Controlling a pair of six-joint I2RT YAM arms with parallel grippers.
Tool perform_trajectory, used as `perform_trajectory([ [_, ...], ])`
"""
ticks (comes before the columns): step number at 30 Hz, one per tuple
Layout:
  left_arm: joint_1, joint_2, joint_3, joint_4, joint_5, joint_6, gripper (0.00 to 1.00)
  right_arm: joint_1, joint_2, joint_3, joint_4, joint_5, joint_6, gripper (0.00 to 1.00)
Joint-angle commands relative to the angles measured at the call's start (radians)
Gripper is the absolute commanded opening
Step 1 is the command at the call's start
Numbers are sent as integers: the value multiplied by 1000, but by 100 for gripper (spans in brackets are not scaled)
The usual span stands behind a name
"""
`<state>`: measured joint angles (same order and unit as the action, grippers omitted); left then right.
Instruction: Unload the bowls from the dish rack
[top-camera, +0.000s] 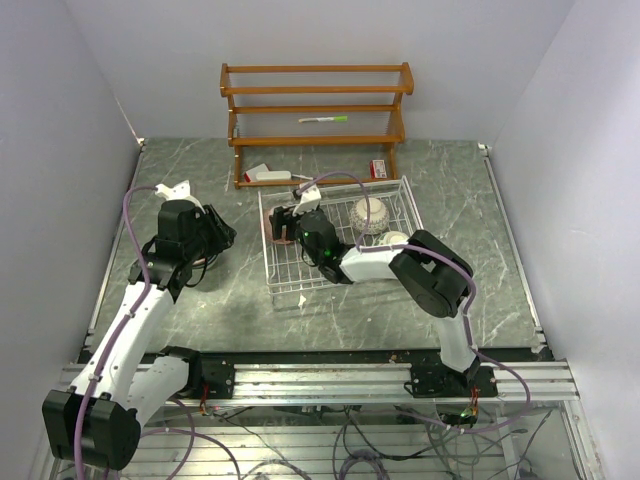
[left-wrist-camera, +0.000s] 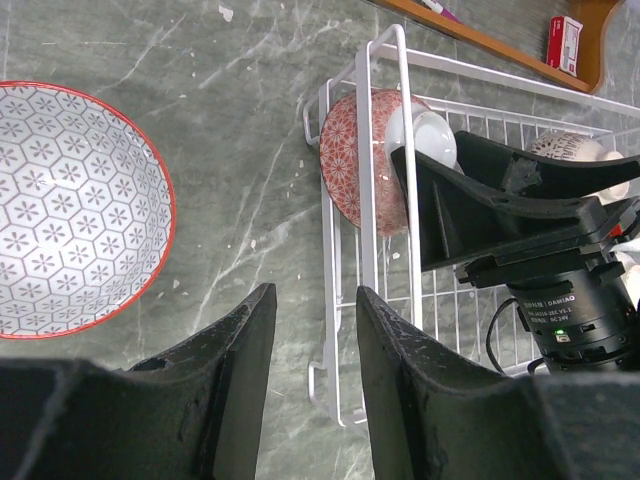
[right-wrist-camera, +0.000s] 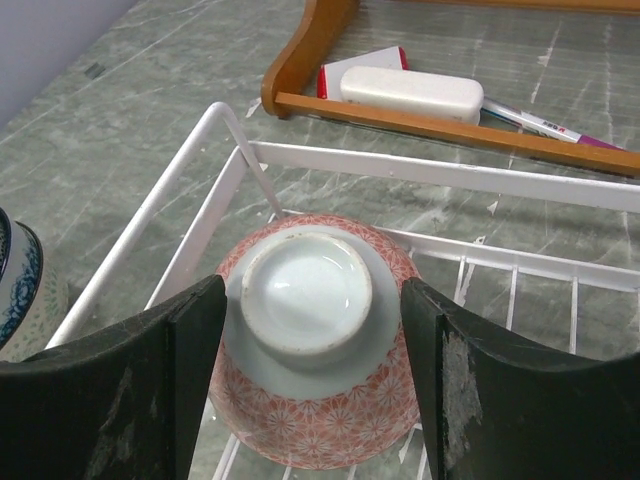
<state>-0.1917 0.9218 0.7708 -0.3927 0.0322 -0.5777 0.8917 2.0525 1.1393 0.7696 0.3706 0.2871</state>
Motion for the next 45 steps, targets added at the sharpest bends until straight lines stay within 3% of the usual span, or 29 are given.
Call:
perform_trajectory([
  [1, -5, -13, -15, 28, 33, -7, 48, 2, 12, -12, 24, 2, 6, 69],
  [4, -5, -10, -17, 28, 33, -7, 48, 2, 17, -11, 20, 2, 4, 64],
  [10, -5, -6, -18, 28, 32, -7, 48, 2, 6, -26, 24, 2, 10, 43],
  [15, -5, -6, -20, 31, 31, -7, 47, 2, -27, -41, 12, 11, 12, 16],
  [19, -5, -3, -23, 34, 34, -7, 47, 0, -66, -40, -19, 34, 3, 1],
  [39, -5, -10, -16, 28, 38, -7, 47, -34, -306, -184, -42, 91, -54, 0],
  [45, -5, -22, -16, 94, 178, -46, 48, -51, -389, -230, -59, 79, -32, 0],
])
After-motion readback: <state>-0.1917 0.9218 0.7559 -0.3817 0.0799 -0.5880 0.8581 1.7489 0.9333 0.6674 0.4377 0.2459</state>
